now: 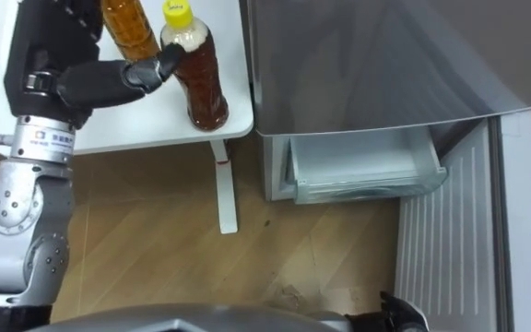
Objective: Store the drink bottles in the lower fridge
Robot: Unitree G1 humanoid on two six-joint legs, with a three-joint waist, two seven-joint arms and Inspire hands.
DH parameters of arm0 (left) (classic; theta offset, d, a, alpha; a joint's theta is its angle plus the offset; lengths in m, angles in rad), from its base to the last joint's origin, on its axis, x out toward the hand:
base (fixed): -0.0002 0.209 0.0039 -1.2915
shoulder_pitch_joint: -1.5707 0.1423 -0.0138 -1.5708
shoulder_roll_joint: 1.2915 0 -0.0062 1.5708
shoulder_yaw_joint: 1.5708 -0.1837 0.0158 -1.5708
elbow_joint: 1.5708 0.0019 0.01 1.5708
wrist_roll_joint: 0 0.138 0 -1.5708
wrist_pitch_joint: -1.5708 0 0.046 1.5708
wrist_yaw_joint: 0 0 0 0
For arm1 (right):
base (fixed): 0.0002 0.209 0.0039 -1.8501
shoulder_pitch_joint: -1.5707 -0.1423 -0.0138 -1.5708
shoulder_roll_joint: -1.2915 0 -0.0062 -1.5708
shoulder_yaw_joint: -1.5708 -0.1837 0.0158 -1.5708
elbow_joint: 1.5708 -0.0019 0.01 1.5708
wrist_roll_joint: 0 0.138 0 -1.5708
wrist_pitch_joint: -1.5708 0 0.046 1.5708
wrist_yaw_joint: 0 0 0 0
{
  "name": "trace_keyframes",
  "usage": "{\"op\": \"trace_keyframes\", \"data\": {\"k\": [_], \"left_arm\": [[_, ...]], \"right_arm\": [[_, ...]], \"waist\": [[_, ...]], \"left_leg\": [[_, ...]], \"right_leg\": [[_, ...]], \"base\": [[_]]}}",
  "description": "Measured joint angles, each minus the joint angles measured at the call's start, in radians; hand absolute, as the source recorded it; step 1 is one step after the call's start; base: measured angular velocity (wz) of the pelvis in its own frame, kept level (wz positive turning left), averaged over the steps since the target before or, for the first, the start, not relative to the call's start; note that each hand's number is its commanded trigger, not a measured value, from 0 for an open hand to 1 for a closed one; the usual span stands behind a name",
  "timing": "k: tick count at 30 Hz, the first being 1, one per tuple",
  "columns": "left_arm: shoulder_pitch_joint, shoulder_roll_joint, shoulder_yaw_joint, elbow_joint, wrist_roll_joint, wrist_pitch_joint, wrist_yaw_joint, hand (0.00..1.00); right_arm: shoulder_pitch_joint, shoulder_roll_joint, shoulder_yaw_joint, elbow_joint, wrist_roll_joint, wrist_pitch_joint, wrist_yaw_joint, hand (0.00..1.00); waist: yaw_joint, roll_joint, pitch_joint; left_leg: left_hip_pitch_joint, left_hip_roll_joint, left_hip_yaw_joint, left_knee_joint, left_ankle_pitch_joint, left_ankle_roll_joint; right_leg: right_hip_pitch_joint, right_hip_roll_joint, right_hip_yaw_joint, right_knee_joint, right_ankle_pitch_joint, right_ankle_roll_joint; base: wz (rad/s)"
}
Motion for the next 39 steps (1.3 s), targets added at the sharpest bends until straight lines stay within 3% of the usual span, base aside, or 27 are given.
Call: {"op": "trace_keyframes", "data": {"k": [10,18,23,39], "left_arm": [[0.001,0.001,0.000,0.020,-0.057,0.038,-0.036,0.00],[0.007,0.001,0.000,0.032,-0.058,0.041,-0.040,0.00],[0.007,0.000,0.000,0.098,-0.080,0.058,-0.041,0.00],[0.007,0.000,0.001,0.138,-0.096,0.059,-0.054,0.00]], "right_arm": [[-0.007,0.000,0.011,-0.003,0.001,0.007,-0.005,0.00],[-0.005,-0.003,0.019,-0.007,0.001,0.006,-0.008,0.00],[-0.005,-0.004,0.019,-0.008,0.001,0.007,-0.003,0.00],[-0.006,-0.004,0.019,-0.013,-0.018,0.007,0.021,0.00]], "waist": [[0.001,-0.001,0.0009],[-0.001,0.002,0.0003],[-0.001,0.003,-0.0008],[-0.002,-0.011,0.0016]], "left_leg": [[-0.004,0.002,0.016,0.001,0.001,-0.001],[-0.003,0.002,0.021,0.001,0.001,-0.002],[-0.003,0.002,0.024,0.001,0.001,-0.002],[-0.002,0.003,0.024,0.001,0.001,-0.002]], "right_leg": [[-0.009,0.001,-0.002,0.000,0.001,-0.001],[-0.005,0.001,-0.002,0.000,0.001,-0.002],[-0.007,0.001,-0.003,0.000,0.002,-0.003],[-0.006,0.001,-0.002,0.000,0.002,-0.003]], "base": [[-0.03],[-0.01],[0.00],[0.00]]}}
